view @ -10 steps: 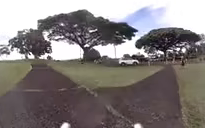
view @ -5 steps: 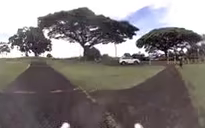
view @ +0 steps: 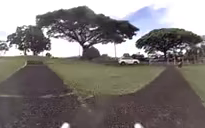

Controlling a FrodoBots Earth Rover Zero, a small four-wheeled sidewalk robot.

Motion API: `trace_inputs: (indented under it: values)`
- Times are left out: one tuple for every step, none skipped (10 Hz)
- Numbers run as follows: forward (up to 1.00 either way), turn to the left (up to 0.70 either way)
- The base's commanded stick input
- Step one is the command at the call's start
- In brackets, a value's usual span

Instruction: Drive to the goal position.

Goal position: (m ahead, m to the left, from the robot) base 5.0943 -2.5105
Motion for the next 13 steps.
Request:
trace_inputs:
  values:
    - [0.35,0.05]
    - [0.0,0.12]
    - [0.0,0.09]
    - [0.0,0.02]
    - [0.0,0.0]
    - [-0.66,0.0]
    - [-0.7,0.0]
    - [-0.7,0.0]
    - [-0.7,0.0]
    - [-0.7,0.0]
    - [-0.7,0.0]
    - [-0.26,0.01]
    - [-0.02,0.06]
